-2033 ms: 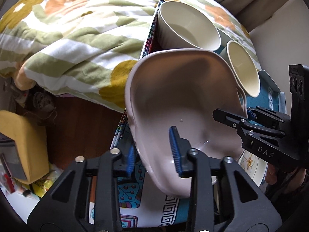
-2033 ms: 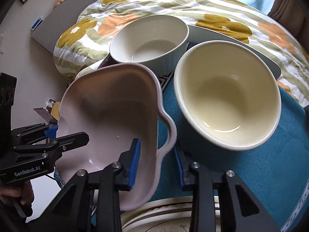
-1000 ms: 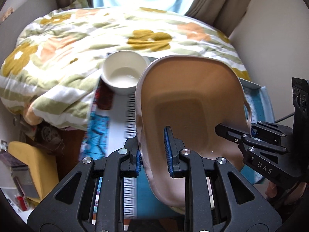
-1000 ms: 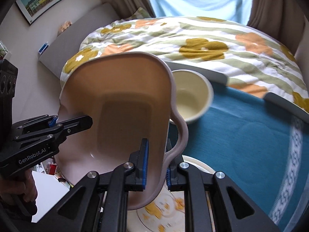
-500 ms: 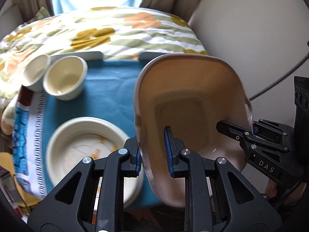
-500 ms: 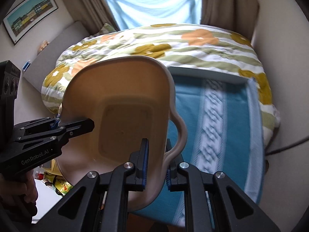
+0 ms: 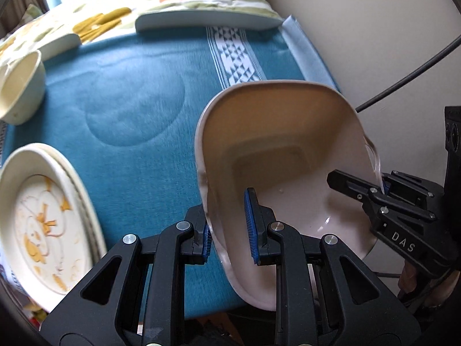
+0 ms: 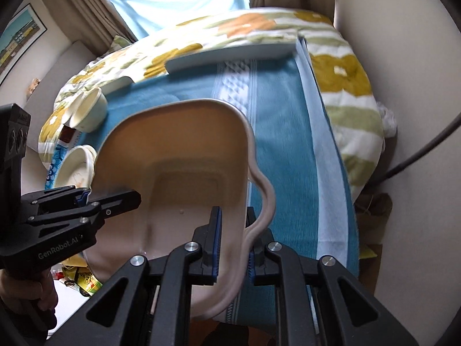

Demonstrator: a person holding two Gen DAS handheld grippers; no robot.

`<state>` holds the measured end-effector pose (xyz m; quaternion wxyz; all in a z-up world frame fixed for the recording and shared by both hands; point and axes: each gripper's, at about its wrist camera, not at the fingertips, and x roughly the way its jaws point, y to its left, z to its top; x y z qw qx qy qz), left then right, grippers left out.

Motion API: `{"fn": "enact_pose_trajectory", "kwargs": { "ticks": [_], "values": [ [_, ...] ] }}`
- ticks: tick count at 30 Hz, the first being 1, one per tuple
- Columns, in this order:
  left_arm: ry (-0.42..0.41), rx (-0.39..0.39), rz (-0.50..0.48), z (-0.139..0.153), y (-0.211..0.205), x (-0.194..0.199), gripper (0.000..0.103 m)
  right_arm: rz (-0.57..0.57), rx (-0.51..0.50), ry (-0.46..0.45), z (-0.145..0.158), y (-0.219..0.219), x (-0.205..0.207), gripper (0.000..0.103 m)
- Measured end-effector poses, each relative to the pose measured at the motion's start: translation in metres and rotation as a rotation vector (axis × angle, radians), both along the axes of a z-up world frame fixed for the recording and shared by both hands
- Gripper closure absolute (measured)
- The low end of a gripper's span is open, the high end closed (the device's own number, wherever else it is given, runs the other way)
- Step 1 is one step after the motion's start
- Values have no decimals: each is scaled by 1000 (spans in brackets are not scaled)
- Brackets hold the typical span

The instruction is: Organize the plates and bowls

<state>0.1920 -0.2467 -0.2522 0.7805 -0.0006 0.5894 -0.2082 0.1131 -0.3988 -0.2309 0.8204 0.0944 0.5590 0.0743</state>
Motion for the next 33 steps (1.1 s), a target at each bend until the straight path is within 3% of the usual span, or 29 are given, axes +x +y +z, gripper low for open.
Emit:
{"fn": "enact_pose_trajectory", "kwargs": {
  "ticks": [7, 19, 20, 21, 22, 23, 26, 33],
  "values": [
    [-3, 28, -6, -20, -2, 4, 85, -7, 28, 27, -26, -5, -3, 89],
    [-30, 103, -15, -24, -6, 8, 85, -32, 88, 36, -33, -10, -1, 88],
    [-21, 102, -15, -25, -6, 10, 85, -37, 95, 37, -33, -10, -1, 84],
    [-9, 100, -15, -27, -6, 10, 84, -47, 99, 34, -33, -12, -1, 71],
    [-4, 104, -14, -28, -6, 11, 84, -56, 104, 29, -32, -13, -1, 51],
    [-8, 110, -13, -28, -6, 11, 76, -67, 113, 23, -31, -15, -1, 44],
    [-36, 112, -6, -25, -4, 10, 19, -105, 147, 12, -28, -23, -1, 40],
    [-71, 123, 8, -6, 6, 4, 17, -138, 139, -4, -14, -31, -2, 39]
  ]
}}
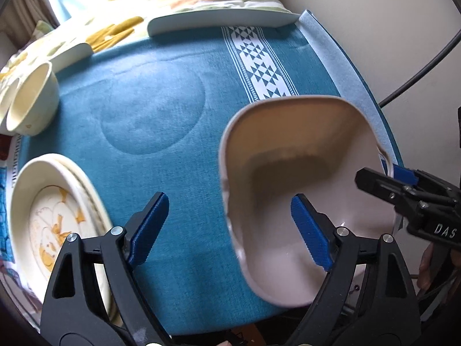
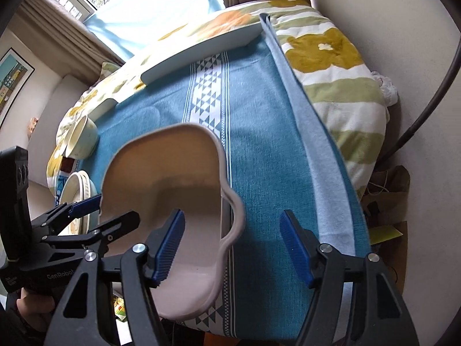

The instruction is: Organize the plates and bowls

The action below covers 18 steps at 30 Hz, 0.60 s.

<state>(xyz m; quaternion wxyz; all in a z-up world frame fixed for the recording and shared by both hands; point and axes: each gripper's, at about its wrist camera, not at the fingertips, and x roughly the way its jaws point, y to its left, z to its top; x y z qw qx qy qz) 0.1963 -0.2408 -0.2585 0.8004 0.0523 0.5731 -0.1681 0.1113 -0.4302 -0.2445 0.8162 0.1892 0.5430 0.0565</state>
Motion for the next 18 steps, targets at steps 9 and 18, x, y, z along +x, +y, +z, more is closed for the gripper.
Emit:
{"fn": "enact_pose_trajectory", "kwargs": {
  "ticks": [9, 18],
  "values": [
    [-184, -44, 127, 101, 71, -14, 17, 99, -14, -154, 82, 39, 13, 27],
    [-367, -54, 316, 170, 195, 20, 0, 241, 31, -327, 157, 137, 72, 3]
  ]
}}
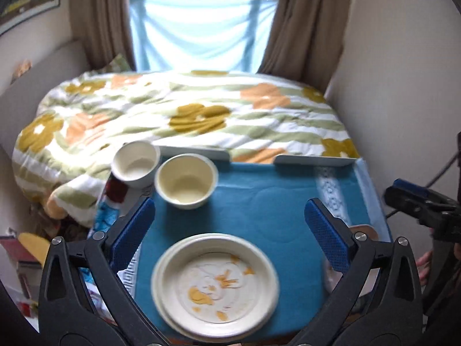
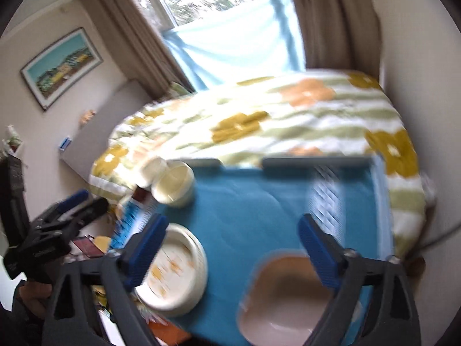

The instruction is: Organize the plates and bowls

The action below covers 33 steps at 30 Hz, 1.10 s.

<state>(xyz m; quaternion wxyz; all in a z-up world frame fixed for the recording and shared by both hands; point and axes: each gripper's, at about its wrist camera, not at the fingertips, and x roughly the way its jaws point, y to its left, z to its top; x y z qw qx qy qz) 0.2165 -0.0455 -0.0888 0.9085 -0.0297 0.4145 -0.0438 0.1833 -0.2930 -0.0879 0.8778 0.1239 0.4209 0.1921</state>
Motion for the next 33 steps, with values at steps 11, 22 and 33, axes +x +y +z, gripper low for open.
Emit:
{"fn": "enact_pose_trajectory", "kwargs": {
  "ticks": [11, 22, 33],
  "values": [
    [258, -206, 77, -92, 129, 84, 19, 55, -127, 174, -58, 123, 103, 3],
    [430, -276, -27, -176, 136, 152, 56, 44, -133, 381, -153, 176, 160, 52],
    [482, -245, -75, -197, 128, 174, 84, 53, -107, 446, -174, 189, 170, 80]
  ]
}}
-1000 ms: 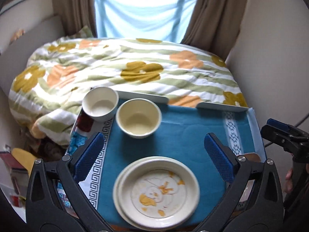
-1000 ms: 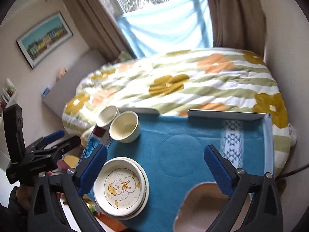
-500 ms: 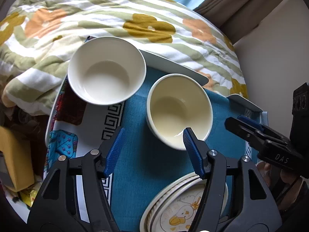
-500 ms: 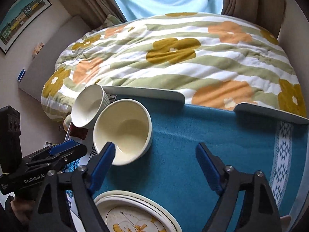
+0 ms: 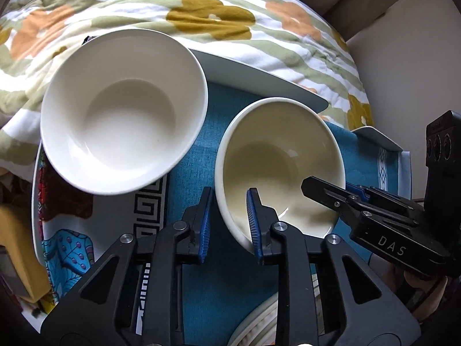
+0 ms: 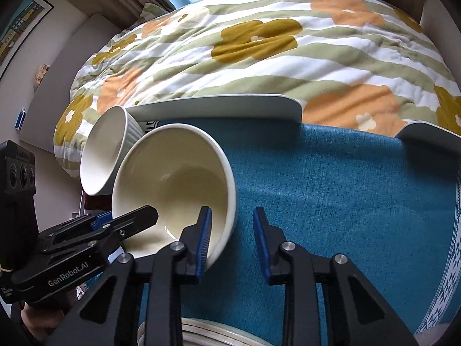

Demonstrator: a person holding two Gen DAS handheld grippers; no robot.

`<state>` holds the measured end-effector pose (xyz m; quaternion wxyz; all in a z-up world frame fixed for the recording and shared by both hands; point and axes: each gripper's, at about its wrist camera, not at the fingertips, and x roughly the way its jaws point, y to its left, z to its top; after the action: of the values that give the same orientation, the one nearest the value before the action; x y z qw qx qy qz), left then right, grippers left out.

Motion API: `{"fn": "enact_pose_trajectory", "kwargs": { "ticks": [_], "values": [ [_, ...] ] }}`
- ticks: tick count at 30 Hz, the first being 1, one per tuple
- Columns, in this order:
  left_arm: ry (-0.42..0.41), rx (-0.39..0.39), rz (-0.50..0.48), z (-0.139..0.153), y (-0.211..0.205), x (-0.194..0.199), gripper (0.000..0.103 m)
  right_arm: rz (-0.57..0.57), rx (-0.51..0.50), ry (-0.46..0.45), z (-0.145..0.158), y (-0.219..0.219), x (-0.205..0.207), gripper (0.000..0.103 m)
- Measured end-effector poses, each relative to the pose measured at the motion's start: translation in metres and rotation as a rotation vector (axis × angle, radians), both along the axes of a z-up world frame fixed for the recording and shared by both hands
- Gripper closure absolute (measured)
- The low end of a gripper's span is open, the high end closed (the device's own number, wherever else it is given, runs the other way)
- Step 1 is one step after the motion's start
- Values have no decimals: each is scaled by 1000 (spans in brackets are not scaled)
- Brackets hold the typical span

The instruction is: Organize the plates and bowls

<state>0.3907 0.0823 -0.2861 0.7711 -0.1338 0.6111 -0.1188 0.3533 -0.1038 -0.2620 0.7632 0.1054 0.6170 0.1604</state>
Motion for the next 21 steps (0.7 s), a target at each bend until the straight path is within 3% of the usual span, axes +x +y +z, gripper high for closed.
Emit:
{"fn": "enact_pose_trajectory", "kwargs": {
  "ticks": [2, 11, 21],
  "values": [
    [0, -1, 0, 0, 0, 1, 84, 8, 9, 6, -1, 3, 1, 85],
    [-30, 50, -16, 8, -9, 4, 84, 13, -19, -13, 5, 7, -1, 85],
    [-105, 85, -92, 54, -41, 4, 84, -53, -23, -79, 42, -20, -13, 85]
  ]
}}
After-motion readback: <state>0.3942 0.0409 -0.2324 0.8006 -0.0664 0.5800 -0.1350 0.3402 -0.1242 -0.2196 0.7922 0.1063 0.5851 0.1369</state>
